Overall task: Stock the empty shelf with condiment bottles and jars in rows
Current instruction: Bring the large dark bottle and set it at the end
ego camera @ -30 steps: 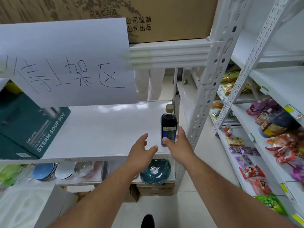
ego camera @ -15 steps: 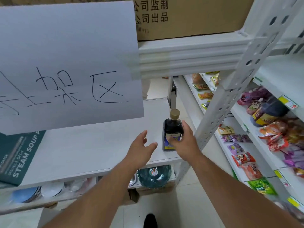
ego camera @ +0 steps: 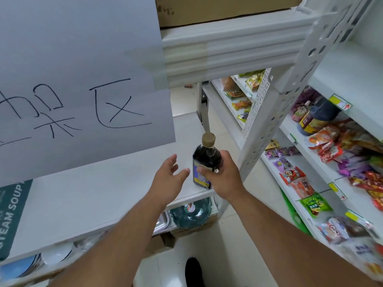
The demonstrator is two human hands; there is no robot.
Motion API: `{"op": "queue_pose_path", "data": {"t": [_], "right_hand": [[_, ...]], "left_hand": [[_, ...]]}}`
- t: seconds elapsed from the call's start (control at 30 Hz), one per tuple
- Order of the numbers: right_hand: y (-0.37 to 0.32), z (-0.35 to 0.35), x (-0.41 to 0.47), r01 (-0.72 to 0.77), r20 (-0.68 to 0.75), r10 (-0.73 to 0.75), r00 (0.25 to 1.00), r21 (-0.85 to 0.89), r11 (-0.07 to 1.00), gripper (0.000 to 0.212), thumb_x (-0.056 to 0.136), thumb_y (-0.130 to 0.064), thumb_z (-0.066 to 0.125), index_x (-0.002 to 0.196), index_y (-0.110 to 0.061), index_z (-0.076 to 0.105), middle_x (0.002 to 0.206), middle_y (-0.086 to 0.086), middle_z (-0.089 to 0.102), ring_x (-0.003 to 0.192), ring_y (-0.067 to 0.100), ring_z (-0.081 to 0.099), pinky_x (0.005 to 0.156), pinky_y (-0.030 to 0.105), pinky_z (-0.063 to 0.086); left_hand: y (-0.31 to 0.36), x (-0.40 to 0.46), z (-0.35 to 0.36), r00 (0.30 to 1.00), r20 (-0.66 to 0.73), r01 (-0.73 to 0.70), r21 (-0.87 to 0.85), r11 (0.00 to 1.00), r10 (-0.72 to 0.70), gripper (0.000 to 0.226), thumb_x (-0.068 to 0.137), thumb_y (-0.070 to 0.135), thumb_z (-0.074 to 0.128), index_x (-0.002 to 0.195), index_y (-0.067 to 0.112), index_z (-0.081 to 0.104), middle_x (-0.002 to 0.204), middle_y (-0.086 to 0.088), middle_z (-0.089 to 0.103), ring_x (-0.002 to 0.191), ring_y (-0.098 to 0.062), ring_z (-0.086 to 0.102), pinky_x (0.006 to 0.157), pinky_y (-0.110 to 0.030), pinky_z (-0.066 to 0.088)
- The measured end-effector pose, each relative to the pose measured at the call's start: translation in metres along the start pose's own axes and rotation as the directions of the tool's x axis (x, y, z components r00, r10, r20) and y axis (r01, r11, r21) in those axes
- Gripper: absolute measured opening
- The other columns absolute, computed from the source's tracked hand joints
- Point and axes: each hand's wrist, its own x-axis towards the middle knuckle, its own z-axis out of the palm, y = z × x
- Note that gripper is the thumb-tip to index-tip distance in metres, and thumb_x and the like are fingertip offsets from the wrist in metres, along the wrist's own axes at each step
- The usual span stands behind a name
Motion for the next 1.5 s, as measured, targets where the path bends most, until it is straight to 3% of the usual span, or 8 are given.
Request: {"op": "queue_pose_path", "data": {"t": [0.23, 0.37, 0.67, 0.93, 1.13, 1.27, 1.4, 1.5], "right_hand": [[-0.01, -0.019, -0.046, 0.043, -0.006, -0.043, 0.999, 0.057, 0.997, 0.052, 0.065, -0.055, 0.082, 0.107, -0.043, 0.054, 0.107, -0.016, 0.07, 0.108, 0.011, 0.067, 0.094, 0.047, 0.059], [-0.018, -0.058, -0.089, 0.085, -0.058, -0.08, 0.995, 0.095, 0.992, 0.05, 0.074, -0.042, 0.086, 0.114, -0.042, 0.056, 0.113, -0.016, 0.071, 0.112, 0.009, 0.067, 0.099, 0.045, 0.057], [-0.001, -0.209, -0.227, 0.086, -0.354, -0.027, 0.935, 0.154, 0.984, 0.048, 0.075, -0.032, 0.089, 0.114, -0.036, 0.063, 0.113, -0.009, 0.073, 0.111, 0.011, 0.068, 0.097, 0.047, 0.057], [0.032, -0.315, -0.344, -0.002, -0.638, 0.088, 0.765, 0.134, 0.991, 0.045, 0.074, -0.037, 0.089, 0.108, -0.041, 0.061, 0.111, -0.011, 0.074, 0.108, 0.01, 0.07, 0.095, 0.047, 0.058], [0.047, -0.37, -0.393, -0.036, -0.789, 0.171, 0.591, 0.185, 0.982, 0.048, 0.076, -0.018, 0.091, 0.114, -0.027, 0.063, 0.108, -0.006, 0.076, 0.104, 0.013, 0.072, 0.095, 0.046, 0.059], [0.046, -0.402, -0.403, -0.083, -0.837, 0.207, 0.507, 0.191, 0.978, 0.051, 0.076, -0.02, 0.091, 0.118, -0.029, 0.063, 0.106, -0.01, 0.077, 0.1, 0.008, 0.073, 0.092, 0.039, 0.06], [0.041, -0.425, -0.4, -0.123, -0.875, 0.235, 0.423, 0.201, 0.972, 0.054, 0.077, -0.017, 0.09, 0.122, -0.028, 0.063, 0.103, -0.014, 0.076, 0.093, -0.006, 0.07, 0.079, 0.014, 0.057], [0.042, -0.437, -0.397, -0.131, -0.895, 0.244, 0.373, 0.21, 0.969, 0.055, 0.078, -0.012, 0.089, 0.123, -0.028, 0.063, 0.102, -0.016, 0.076, 0.092, -0.007, 0.07, 0.075, 0.011, 0.056]], "left_hand": [[0.017, -0.023, 0.009, 0.998, -0.009, -0.066, -0.037, 0.997, 0.066, 0.065, 0.097, 0.03, 0.066, 0.154, 0.028, 0.036, 0.157, 0.009, 0.041, 0.137, -0.009, 0.045, 0.107, -0.031, 0.041], [0.033, -0.055, 0.037, 0.992, 0.031, -0.117, -0.045, 0.992, 0.118, 0.062, 0.098, 0.029, 0.065, 0.153, 0.029, 0.037, 0.156, 0.009, 0.042, 0.137, -0.01, 0.046, 0.112, -0.04, 0.043], [0.068, -0.161, 0.17, 0.893, 0.381, -0.231, -0.068, 0.971, 0.239, 0.061, 0.097, 0.021, 0.066, 0.152, 0.026, 0.041, 0.151, 0.01, 0.048, 0.133, -0.007, 0.049, 0.104, -0.032, 0.045], [0.091, -0.245, 0.294, 0.67, 0.685, -0.329, -0.073, 0.942, 0.287, 0.06, 0.098, 0.02, 0.065, 0.153, 0.024, 0.041, 0.15, 0.011, 0.049, 0.131, -0.004, 0.049, 0.101, -0.028, 0.045], [0.114, -0.278, 0.371, 0.386, 0.887, -0.371, -0.101, 0.923, 0.252, 0.063, 0.097, 0.022, 0.067, 0.153, 0.028, 0.039, 0.146, 0.015, 0.048, 0.135, -0.004, 0.047, 0.1, -0.028, 0.046], [0.13, -0.288, 0.42, 0.165, 0.956, -0.393, -0.161, 0.906, 0.241, 0.064, 0.09, 0.024, 0.072, 0.148, 0.033, 0.046, 0.141, 0.016, 0.059, 0.135, -0.005, 0.05, 0.107, -0.043, 0.049], [0.141, -0.287, 0.456, 0.069, 0.97, -0.412, -0.184, 0.893, 0.231, 0.057, 0.091, 0.019, 0.072, 0.14, 0.041, 0.051, 0.13, 0.022, 0.065, 0.129, 0.001, 0.054, 0.106, -0.038, 0.049], [0.146, -0.282, 0.477, -0.002, 0.979, -0.422, -0.186, 0.887, 0.205, 0.059, 0.09, 0.021, 0.073, 0.141, 0.042, 0.05, 0.135, 0.016, 0.063, 0.126, -0.001, 0.057, 0.105, -0.041, 0.05]]}}
